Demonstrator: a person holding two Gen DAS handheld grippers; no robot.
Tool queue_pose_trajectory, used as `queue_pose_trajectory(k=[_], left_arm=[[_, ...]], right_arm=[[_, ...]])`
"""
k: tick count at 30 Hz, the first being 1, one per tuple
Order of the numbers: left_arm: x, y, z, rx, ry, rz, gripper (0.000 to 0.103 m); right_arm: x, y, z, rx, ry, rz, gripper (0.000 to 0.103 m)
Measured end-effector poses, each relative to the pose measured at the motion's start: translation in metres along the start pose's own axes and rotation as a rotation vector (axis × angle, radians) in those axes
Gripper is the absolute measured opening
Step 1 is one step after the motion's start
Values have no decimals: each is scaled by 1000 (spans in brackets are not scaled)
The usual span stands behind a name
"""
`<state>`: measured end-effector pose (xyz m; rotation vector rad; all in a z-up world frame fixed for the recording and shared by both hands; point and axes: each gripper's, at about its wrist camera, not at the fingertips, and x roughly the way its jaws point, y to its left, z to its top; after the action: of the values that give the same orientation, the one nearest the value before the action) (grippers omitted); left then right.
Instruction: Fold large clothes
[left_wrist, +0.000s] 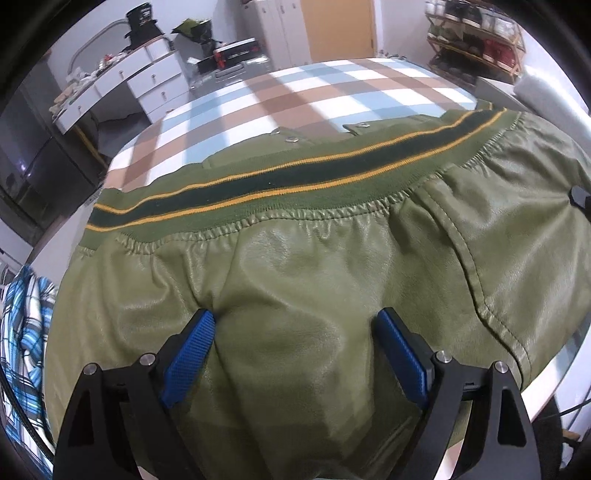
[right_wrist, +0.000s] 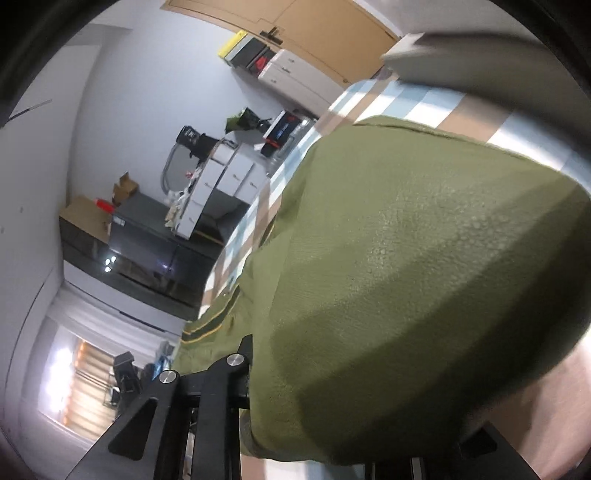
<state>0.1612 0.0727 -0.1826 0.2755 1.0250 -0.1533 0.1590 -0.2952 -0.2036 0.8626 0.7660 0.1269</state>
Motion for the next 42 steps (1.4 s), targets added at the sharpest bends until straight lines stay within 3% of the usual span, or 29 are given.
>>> queue_pose_trajectory(k=[8, 11, 14, 15, 16, 19, 20, 22, 25, 27, 28, 30, 34, 37, 39, 41, 42], left_arm=[[-6, -96, 26, 75, -34, -46, 85], [-9, -129, 40, 79, -49, -127, 85], [-19, -144, 56, 34, -72, -322, 85], [-25, -137, 61, -6, -74, -430, 85], [-32, -125, 63, -58, -78, -520, 77], [-71, -42, 36, -309, -193, -667, 75], [-81, -21, 25, -344, -220, -683, 75], [-102, 34, -7, -402, -260, -635, 75], [-113, 93, -44, -495, -271, -555, 75], [-110, 120, -57, -518, -275, -573, 75], [-107, 131, -61, -530, -252, -581, 75], [-106, 143, -65, -550, -239, -608, 75], [-124, 124, -45, -467, -243, -727, 75], [-148, 88, -25, -359, -289, -744, 75], [-157, 63, -11, -298, -313, -768, 75], [-159, 36, -3, -197, -303, -808, 76], [-157, 20, -1, -139, -298, -770, 76]], right_arm=[[-64, 16, 49, -253, -117, -137, 22], [-92, 48, 66, -376, -150, -169, 22], [-101, 100, 72, -523, -176, -192, 22], [-102, 126, 66, -608, -187, -195, 22], [-99, 149, 56, -705, -184, -205, 22], [-63, 211, 4, -1012, -100, -263, 24], [-48, 222, -14, -1087, -51, -272, 27], [-11, 236, -55, -1190, 56, -281, 32], [54, 237, -144, -1334, 335, -273, 39], [80, 225, -189, -1373, 454, -286, 59], [86, 220, -201, -1362, 491, -277, 64], [88, 211, -213, -1254, 522, -228, 86], [76, 212, -180, -975, 506, -80, 88], [50, 188, -129, -643, 478, 85, 88], [23, 163, -105, -486, 380, 152, 88], [-2, 141, -87, -400, 251, 161, 90], [-19, 126, -79, -355, 177, 166, 90]])
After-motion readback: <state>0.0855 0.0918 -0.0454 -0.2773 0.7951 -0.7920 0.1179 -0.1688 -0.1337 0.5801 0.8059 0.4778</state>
